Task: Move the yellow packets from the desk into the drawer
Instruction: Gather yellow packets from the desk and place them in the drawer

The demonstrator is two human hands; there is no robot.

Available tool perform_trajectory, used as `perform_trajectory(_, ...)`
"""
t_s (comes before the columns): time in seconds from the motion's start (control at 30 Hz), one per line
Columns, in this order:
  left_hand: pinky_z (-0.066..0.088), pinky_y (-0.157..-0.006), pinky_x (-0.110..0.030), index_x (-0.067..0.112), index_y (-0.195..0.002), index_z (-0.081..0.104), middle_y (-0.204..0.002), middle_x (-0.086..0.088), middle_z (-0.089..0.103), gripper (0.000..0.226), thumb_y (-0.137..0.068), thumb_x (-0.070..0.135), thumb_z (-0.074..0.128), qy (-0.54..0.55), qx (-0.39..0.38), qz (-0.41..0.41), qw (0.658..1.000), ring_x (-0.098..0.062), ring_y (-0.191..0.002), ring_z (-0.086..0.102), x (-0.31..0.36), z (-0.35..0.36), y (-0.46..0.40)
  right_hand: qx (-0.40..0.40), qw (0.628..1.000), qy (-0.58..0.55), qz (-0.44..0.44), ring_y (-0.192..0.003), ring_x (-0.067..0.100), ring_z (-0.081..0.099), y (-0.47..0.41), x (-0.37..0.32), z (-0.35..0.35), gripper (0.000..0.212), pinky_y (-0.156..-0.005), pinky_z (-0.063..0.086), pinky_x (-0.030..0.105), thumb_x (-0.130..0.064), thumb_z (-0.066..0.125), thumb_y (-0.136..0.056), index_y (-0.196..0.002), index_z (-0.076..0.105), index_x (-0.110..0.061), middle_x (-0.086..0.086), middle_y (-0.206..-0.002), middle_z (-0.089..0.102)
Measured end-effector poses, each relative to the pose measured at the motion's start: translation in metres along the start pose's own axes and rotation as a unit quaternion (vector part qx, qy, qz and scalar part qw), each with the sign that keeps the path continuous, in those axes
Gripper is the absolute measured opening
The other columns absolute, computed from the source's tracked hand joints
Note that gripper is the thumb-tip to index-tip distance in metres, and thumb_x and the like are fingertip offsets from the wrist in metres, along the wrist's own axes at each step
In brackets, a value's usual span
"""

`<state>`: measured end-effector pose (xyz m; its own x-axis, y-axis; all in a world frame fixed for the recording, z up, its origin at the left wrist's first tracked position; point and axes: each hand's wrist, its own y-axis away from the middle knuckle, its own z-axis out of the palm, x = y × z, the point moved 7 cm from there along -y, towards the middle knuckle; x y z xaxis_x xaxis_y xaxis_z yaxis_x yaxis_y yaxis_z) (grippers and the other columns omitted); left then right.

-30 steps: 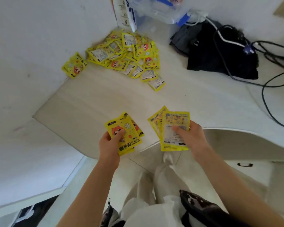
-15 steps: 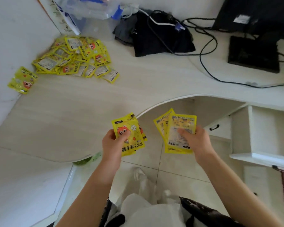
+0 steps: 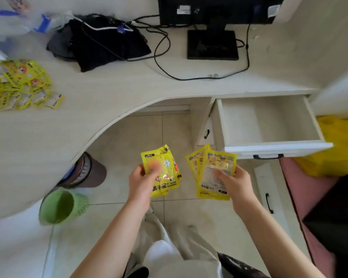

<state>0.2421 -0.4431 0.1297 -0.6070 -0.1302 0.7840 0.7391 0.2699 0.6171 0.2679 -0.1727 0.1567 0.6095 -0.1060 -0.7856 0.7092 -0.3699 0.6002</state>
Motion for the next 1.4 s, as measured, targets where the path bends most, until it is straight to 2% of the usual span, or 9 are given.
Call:
perform_trajectory(0.23, 0.059, -0.061, -0.043, 0.011, -0.092, 0.067, -0.084, -0.007, 0.072, 0.017, -0.078, 0.011, 0.077, -0.012, -0.033, -0.024, 0.999, -0.026, -0.075, 0.068, -0.016, 0.09, 0.016, 0.05, 0.998, -0.025, 0.001, -0.077, 0.022, 0.07, -0.018, 0.008, -0.09, 0.013, -0.061, 0.057, 0.032, -0.013, 0.074, -0.081, -0.093, 0.069, -0.015, 0.006, -0.086, 0.073)
perform_trajectory(0.37, 0.057, -0.067, -0.061, 0.011, -0.092, 0.067, -0.088, -0.01, 0.073, 0.019, -0.076, 0.012, 0.078, -0.024, -0.057, -0.038, 0.997, -0.032, -0.083, 0.07, -0.013, 0.134, 0.009, 0.083, 0.995, -0.05, 0.011, -0.076, 0.021, 0.069, -0.037, 0.008, -0.125, 0.013, -0.06, 0.055, 0.029, -0.012, 0.074, -0.081, -0.093, 0.069, -0.014, 0.006, -0.086, 0.073)
perform_trajectory(0.5, 0.057, -0.073, -0.058, 0.01, -0.093, 0.067, -0.09, -0.01, 0.073, 0.023, -0.075, 0.013, 0.08, -0.043, -0.086, -0.039, 0.995, -0.03, -0.085, 0.07, -0.005, 0.178, -0.007, 0.11, 0.992, -0.057, 0.019, -0.075, 0.021, 0.069, -0.068, -0.001, -0.148, 0.018, -0.059, 0.054, 0.029, -0.013, 0.074, -0.081, -0.098, 0.068, -0.011, 0.007, -0.088, 0.072)
perform_trajectory(0.67, 0.056, -0.072, -0.062, 0.011, -0.098, 0.059, -0.093, -0.009, 0.07, 0.035, -0.072, 0.015, 0.082, -0.061, -0.084, -0.045, 0.994, -0.031, -0.086, 0.07, 0.004, 0.227, -0.039, 0.132, 0.99, -0.045, 0.021, -0.073, 0.018, 0.068, -0.114, -0.025, -0.16, 0.02, -0.056, 0.052, 0.025, -0.015, 0.073, -0.08, -0.1, 0.067, -0.012, 0.006, -0.088, 0.072)
perform_trajectory(0.87, 0.057, -0.077, -0.055, 0.02, -0.113, 0.05, -0.098, -0.003, 0.068, 0.056, -0.07, 0.013, 0.084, -0.075, -0.084, -0.04, 0.993, -0.026, -0.088, 0.07, 0.019, 0.277, -0.068, 0.129, 0.991, -0.03, 0.035, -0.079, 0.023, 0.07, -0.169, -0.049, -0.165, 0.023, -0.06, 0.055, 0.029, -0.016, 0.073, -0.08, -0.102, 0.067, -0.01, 0.009, -0.092, 0.072)
perform_trajectory(1.0, 0.058, -0.078, -0.046, 0.026, -0.118, 0.05, -0.099, -0.001, 0.069, 0.06, -0.07, 0.013, 0.083, -0.085, -0.083, -0.047, 0.992, -0.023, -0.087, 0.07, 0.021, 0.305, -0.083, 0.129, 0.99, -0.002, 0.051, -0.08, 0.022, 0.069, -0.206, -0.058, -0.174, 0.028, -0.059, 0.053, 0.027, -0.024, 0.074, -0.079, -0.104, 0.065, -0.013, 0.007, -0.092, 0.071)
perform_trajectory(1.13, 0.057, -0.081, -0.043, 0.017, -0.109, 0.06, -0.101, -0.003, 0.071, 0.044, -0.071, 0.014, 0.082, -0.124, -0.072, -0.049, 0.988, -0.019, -0.085, 0.069, 0.017, 0.331, -0.099, 0.104, 0.992, 0.016, 0.072, -0.082, 0.028, 0.071, -0.245, -0.063, -0.181, 0.031, -0.064, 0.06, 0.047, -0.026, 0.076, -0.075, -0.102, 0.065, -0.015, 0.009, -0.095, 0.071)
perform_trajectory(1.27, 0.056, -0.08, -0.037, 0.017, -0.098, 0.064, -0.094, -0.002, 0.073, 0.027, -0.075, 0.015, 0.079, -0.143, -0.062, -0.061, 0.986, -0.018, -0.082, 0.069, 0.008, 0.36, -0.114, 0.071, 0.993, 0.066, 0.064, -0.083, 0.021, 0.069, -0.284, -0.074, -0.188, 0.025, -0.063, 0.055, 0.029, -0.021, 0.073, -0.081, -0.104, 0.065, -0.014, 0.003, -0.094, 0.07)
perform_trajectory(1.4, 0.051, -0.069, -0.028, 0.016, -0.1, 0.064, -0.092, 0.0, 0.071, 0.027, -0.076, 0.017, 0.078, -0.161, -0.039, -0.069, 0.984, -0.017, -0.081, 0.067, -0.004, 0.389, -0.127, 0.028, 0.991, 0.108, 0.069, -0.082, 0.02, 0.068, -0.324, -0.073, -0.19, 0.016, -0.06, 0.054, 0.027, -0.018, 0.07, -0.082, -0.098, 0.066, -0.021, -0.002, -0.087, 0.068)
